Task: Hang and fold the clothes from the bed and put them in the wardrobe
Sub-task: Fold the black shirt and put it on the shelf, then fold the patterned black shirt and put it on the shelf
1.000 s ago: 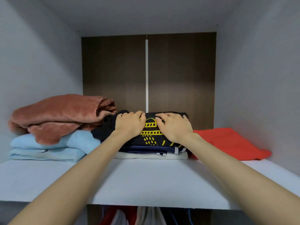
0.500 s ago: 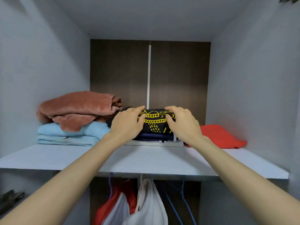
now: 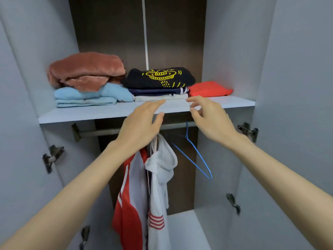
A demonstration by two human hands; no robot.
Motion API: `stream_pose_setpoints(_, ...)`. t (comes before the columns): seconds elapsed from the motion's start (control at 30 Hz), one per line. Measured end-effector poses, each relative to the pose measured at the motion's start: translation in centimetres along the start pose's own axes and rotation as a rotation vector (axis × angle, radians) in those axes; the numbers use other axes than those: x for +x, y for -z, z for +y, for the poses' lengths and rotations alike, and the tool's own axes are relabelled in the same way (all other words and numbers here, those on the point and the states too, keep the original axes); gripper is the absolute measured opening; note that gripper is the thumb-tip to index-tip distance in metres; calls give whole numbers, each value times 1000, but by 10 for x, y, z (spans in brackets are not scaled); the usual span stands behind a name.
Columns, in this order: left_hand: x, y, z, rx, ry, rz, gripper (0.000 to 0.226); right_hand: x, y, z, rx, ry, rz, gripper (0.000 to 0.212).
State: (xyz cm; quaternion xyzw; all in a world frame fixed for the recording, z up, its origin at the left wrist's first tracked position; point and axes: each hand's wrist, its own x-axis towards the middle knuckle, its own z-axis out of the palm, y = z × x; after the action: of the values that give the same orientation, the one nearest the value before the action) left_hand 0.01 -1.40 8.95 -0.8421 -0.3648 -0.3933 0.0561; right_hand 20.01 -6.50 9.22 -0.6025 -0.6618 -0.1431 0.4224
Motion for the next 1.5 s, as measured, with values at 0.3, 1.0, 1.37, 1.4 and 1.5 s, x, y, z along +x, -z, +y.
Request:
stream_pose_setpoints(0.3, -82, 6, 75, -59, -44, -87, 43, -138, 55, -12, -108, -126, -90, 36)
stream_pose_setpoints(1.0, -335, -58, 328, -357, -150, -577, 38, -517, 249, -3, -145, -667, -10, 30)
stream_pose_setpoints(1.37, -400, -82, 423, -512, -523, -857, 39, -644, 295, -46, -284, -1046, 310, 33)
stream_pose_setpoints(1.4, -407, -83, 431, -515, -564, -873, 39, -655, 299, -53, -295, -1070, 358, 34)
stream_pose_setpoints(1.5, -430, -83, 458, -541, -681, -921, 39, -695, 311, -71, -352, -1145, 465, 34)
